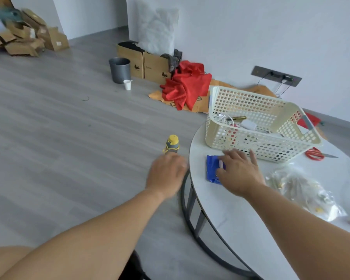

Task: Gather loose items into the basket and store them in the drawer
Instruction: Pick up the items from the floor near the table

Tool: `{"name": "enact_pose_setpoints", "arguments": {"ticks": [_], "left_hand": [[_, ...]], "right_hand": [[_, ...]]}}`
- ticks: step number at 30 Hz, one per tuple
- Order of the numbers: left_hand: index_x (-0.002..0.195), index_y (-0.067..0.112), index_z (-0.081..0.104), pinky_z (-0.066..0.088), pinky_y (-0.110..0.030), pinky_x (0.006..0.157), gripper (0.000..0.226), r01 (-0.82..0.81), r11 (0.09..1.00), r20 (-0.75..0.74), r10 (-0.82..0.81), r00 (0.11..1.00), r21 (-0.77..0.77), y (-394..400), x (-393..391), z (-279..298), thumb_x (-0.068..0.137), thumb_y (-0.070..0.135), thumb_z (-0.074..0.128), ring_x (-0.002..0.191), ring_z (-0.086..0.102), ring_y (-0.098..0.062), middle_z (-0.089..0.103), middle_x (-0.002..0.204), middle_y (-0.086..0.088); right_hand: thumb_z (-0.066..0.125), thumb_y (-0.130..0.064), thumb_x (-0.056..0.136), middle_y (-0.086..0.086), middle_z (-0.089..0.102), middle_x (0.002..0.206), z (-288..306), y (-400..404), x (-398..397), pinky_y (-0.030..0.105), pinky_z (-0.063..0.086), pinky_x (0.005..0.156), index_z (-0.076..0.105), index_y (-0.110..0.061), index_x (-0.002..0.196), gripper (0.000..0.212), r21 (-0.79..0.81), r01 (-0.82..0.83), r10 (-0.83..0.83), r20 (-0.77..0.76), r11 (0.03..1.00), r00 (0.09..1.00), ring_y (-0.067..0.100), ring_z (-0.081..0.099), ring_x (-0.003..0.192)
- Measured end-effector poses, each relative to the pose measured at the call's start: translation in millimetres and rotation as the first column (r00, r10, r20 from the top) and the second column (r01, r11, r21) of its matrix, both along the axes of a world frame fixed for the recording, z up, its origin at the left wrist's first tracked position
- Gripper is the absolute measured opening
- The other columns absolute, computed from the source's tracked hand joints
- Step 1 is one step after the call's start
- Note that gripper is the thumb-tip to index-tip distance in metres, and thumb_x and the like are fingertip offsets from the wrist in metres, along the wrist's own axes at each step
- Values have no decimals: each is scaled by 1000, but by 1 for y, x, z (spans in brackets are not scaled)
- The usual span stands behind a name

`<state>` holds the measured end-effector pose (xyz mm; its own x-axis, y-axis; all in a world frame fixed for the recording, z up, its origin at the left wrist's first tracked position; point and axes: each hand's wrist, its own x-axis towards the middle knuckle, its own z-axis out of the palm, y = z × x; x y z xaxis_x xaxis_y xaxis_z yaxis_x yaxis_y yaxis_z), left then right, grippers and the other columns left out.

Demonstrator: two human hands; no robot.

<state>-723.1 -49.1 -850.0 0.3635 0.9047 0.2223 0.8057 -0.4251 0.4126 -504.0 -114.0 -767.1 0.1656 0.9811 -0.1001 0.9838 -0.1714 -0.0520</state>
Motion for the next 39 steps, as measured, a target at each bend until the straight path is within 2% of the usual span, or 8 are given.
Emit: {"name": "enact_pose_setpoints", "arguments": {"ticks": [3,9,13,19,23,28,31,39], "left_hand": [[115,18,63,48,-43,93,31,-411,848,-57,417,907,-336,35,-52,-37,103,29,38,116,58,-39,62,120,-14],[122,4,70,54,-33,93,31,-248,586,-363,-86,928,-771,73,-52,-111,100,18,54,116,68,-31,71,125,-12],[130,22,61,52,-40,100,42,-142,677,-250,-65,966,-722,112,-5,-161,91,38,58,117,62,-34,64,132,-10],[155,48,17,43,-52,105,83,-146,779,-302,-58,952,-610,152,50,-214,87,41,64,143,23,-45,-2,166,-1],[141,42,32,47,-45,89,68,-139,845,-306,-31,952,-517,151,51,-235,88,22,68,123,44,-37,20,152,-5],[122,47,50,54,-39,90,61,-180,688,-15,239,971,-703,142,20,-204,65,50,72,105,59,-28,38,125,-3],[121,44,60,54,-27,72,65,87,582,379,402,833,-809,142,-6,-148,60,48,82,80,63,-9,55,111,1],[138,40,59,56,-27,90,62,519,578,496,-216,841,-629,147,-26,27,82,34,86,104,68,-3,66,118,11]], "right_hand": [[44,-38,97,-4,62,132,-3,24,-41,43,30,123,67,-30,131,41,210,-247,250,12,946,968,22,50,131],[43,-24,102,-6,66,118,-67,77,-67,39,50,97,72,-28,121,35,83,-331,340,-144,940,929,19,47,128],[38,-18,93,-8,67,111,-76,82,-66,38,51,81,70,-26,111,38,198,-240,280,-212,950,936,18,51,121],[34,-14,85,-5,60,111,-77,83,-68,42,51,67,65,-21,104,37,328,-163,257,-266,930,929,22,49,115],[26,-23,86,-6,59,113,-81,87,-67,42,52,70,64,-20,109,44,354,-162,265,-266,921,927,21,49,116],[45,-26,92,-7,53,124,-78,85,-69,36,52,78,58,-23,125,36,346,-93,187,-249,934,950,18,43,124],[59,-37,94,-8,53,132,-76,83,-70,36,51,97,51,-24,139,48,313,-75,156,-242,947,958,15,38,132],[68,-87,67,-6,35,165,-47,80,-75,35,25,125,0,-35,166,131,86,-42,69,-347,995,935,12,21,156]]}}
